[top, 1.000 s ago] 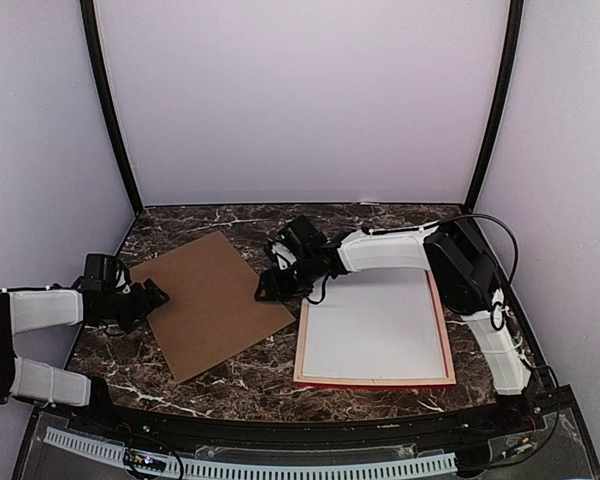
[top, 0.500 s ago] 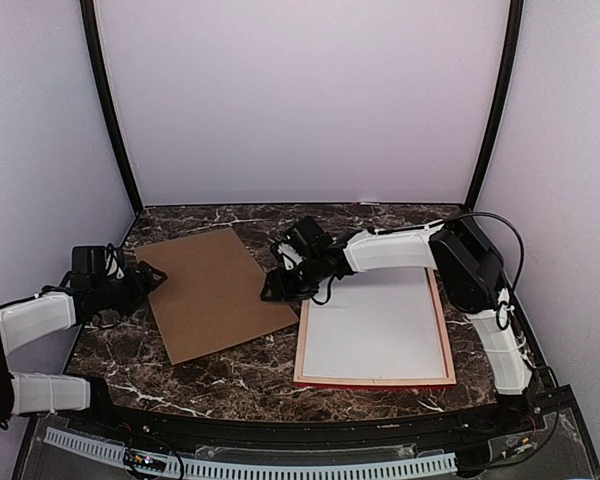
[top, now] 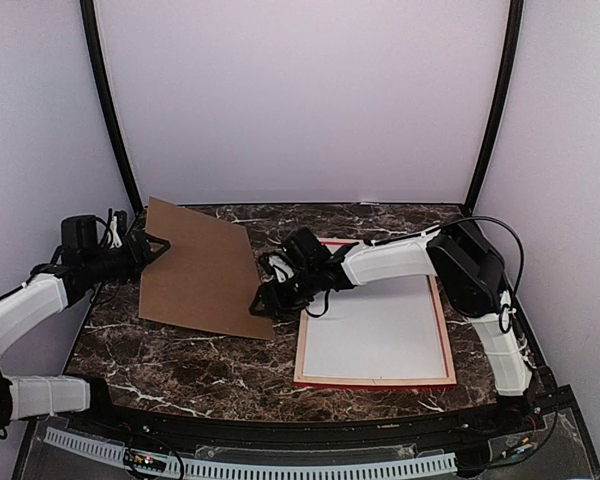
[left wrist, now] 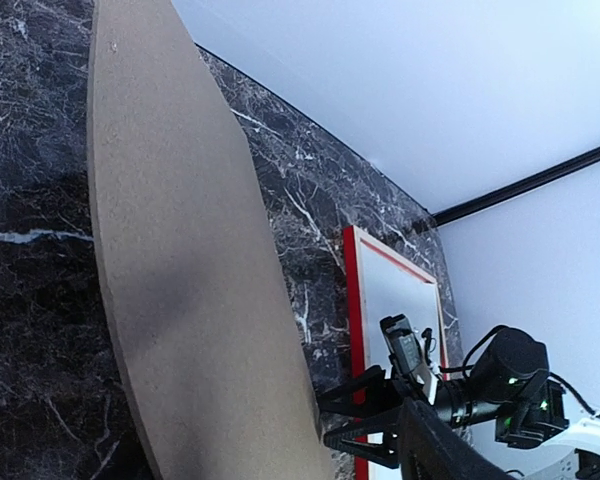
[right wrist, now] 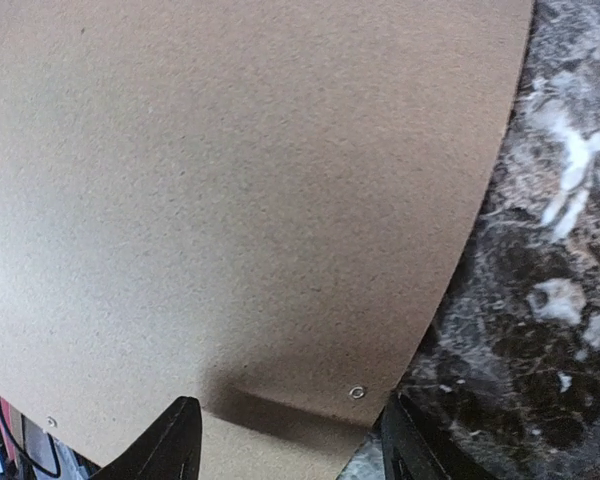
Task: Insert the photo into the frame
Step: Pick up the backboard from the center of the board.
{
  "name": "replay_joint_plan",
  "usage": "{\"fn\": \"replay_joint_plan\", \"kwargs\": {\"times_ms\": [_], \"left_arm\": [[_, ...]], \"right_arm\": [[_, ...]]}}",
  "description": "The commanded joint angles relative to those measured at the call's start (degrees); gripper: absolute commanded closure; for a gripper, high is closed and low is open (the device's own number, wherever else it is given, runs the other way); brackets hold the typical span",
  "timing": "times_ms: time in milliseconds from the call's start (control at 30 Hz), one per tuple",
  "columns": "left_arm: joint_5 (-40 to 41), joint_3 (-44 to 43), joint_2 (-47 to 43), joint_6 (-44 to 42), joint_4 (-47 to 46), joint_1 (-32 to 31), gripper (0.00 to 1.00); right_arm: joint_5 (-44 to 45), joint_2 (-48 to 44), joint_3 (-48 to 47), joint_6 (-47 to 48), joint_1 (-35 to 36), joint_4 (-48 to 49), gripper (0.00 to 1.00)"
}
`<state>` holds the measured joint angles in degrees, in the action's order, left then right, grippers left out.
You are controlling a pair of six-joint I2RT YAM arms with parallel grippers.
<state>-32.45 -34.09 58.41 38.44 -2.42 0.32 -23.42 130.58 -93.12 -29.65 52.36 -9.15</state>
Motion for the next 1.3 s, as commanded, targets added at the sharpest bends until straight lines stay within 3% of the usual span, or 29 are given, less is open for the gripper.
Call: {"fn": "replay_joint_plan", "kwargs": {"times_ms": [0,333,667,933,1267], "left_arm": [[-2.3,-3.4,1.6,-2.0,6.1,-0.5,0.33],[6.2,-12.0,3.6,-8.5,19.3,-0.5,0.39],[5.4,-14.8,6.0,-10.7,21.2,-0.5,0.79],[5.6,-21.2,8.1,-14.2,27.0,-0.5,1.00],[6.9,-35.5,10.2,-21.2,44.5,-0.5,1.00]], "right_arm": [[-2.5,2.0,2.7,-0.3,1.6,-3.5,0.38],[-2.5,1.7,3.5,-0.1,1.6,-3.4,0.38],[-2.7,0.9,3.4,0.4,1.6,-3.8,0.38],[-1.9,-2.5,2.7,2.6,1.2,-6.6,0.35],[-0.6,-11.2,5.8,4.3,-1.4,-9.4,0.34]]}}
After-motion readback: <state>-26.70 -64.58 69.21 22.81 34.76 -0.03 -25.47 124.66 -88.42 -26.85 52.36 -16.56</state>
